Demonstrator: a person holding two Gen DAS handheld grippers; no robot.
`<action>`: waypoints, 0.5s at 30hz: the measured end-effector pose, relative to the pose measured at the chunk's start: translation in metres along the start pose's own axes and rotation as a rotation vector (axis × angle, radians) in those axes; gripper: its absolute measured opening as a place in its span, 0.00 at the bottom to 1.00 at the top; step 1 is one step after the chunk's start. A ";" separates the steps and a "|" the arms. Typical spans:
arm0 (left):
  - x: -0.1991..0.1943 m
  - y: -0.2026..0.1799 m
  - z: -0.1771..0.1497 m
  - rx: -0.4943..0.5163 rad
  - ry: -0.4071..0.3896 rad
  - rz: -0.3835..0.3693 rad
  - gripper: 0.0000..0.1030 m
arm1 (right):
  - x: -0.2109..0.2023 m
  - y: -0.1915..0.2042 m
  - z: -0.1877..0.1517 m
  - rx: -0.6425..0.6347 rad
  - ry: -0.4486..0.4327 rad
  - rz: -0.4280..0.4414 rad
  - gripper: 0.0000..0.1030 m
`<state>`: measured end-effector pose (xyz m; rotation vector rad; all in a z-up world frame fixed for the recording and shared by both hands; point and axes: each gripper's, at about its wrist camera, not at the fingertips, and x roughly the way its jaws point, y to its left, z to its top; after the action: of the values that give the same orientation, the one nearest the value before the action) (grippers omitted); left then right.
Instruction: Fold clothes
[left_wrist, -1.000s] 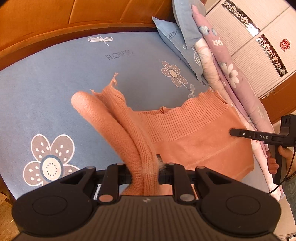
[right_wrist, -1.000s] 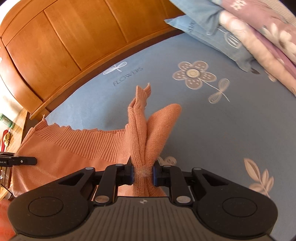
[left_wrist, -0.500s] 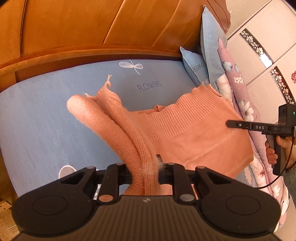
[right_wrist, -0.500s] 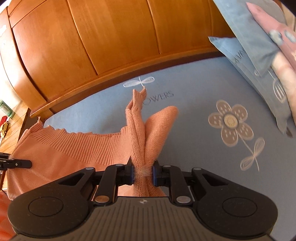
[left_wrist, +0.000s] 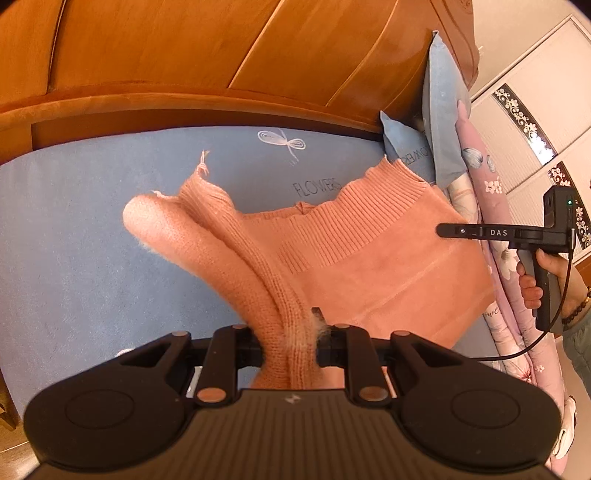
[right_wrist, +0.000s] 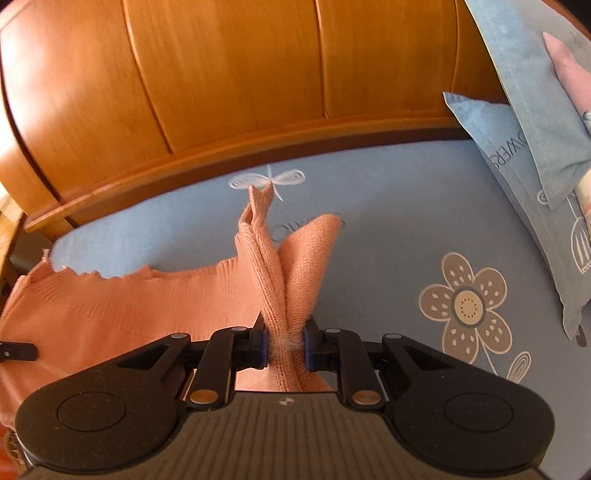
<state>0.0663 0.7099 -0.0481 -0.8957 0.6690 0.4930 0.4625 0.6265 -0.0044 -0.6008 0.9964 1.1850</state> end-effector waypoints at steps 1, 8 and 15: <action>0.004 0.004 -0.002 -0.004 0.012 0.007 0.17 | 0.007 -0.004 -0.003 0.001 0.013 -0.008 0.19; 0.021 0.039 -0.018 -0.073 0.076 0.046 0.18 | 0.046 -0.031 -0.022 0.027 0.078 -0.084 0.19; 0.047 0.081 -0.038 -0.155 0.155 0.069 0.22 | 0.082 -0.051 -0.038 0.052 0.124 -0.123 0.21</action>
<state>0.0352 0.7273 -0.1427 -1.0673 0.8129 0.5467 0.5032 0.6188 -0.0996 -0.6907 1.0768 1.0204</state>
